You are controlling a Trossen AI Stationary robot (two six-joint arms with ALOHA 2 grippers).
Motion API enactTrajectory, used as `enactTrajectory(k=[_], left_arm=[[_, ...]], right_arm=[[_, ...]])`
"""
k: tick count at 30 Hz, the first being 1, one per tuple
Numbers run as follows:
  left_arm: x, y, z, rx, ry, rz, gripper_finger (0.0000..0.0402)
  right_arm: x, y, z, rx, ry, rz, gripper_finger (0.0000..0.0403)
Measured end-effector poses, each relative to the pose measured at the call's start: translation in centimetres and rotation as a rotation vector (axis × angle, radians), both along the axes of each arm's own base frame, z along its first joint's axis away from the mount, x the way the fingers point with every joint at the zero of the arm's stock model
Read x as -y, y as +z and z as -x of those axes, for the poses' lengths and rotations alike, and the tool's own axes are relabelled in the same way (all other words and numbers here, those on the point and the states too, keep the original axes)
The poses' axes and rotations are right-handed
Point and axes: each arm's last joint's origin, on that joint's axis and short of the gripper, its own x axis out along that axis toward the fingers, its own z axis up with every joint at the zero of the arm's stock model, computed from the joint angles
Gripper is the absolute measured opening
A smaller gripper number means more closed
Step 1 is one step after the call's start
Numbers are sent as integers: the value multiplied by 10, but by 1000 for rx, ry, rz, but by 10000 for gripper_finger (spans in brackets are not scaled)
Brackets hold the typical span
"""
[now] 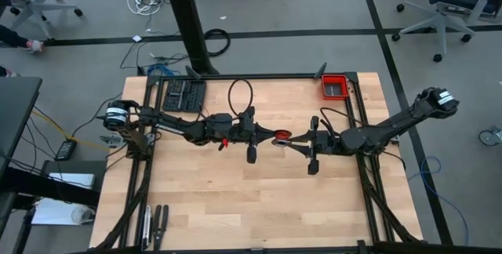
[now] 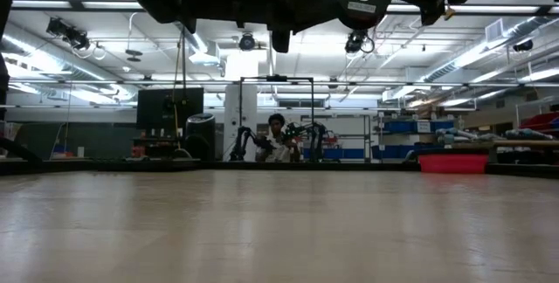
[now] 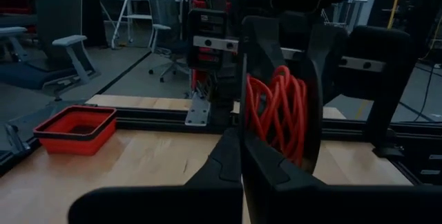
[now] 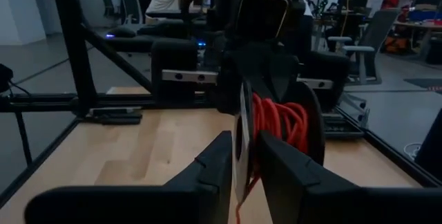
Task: Coil cords
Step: Coil the red wire on the black spool
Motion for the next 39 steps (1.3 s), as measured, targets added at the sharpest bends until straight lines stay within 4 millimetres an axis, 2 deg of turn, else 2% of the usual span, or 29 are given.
enactTrajectory(k=[2, 6, 14, 20, 23, 26, 39], left_arm=[[0, 0, 0, 1, 0, 0, 0], [0, 0, 0, 1, 1, 0, 0], [-1, 0, 0, 0, 15, -6, 8], [1, 0, 0, -16, 0, -6, 79], [3, -2, 0, -30, -65, 3, 119], [3, -1, 0, -22, -69, 23, 143], [1, -2, 0, -28, -21, 25, 152]], right_arm=[[1, 0, 0, 1, -4, 0, 60], [2, 0, -1, -4, -13, 23, 10], [3, 0, -1, 1, -32, 17, 3], [-3, 10, 4, 73, -46, 52, 2], [-6, 13, 8, 83, -95, 90, 1], [-7, 16, 8, 112, -91, 99, 1], [-5, 14, -9, 205, -77, 137, 0]])
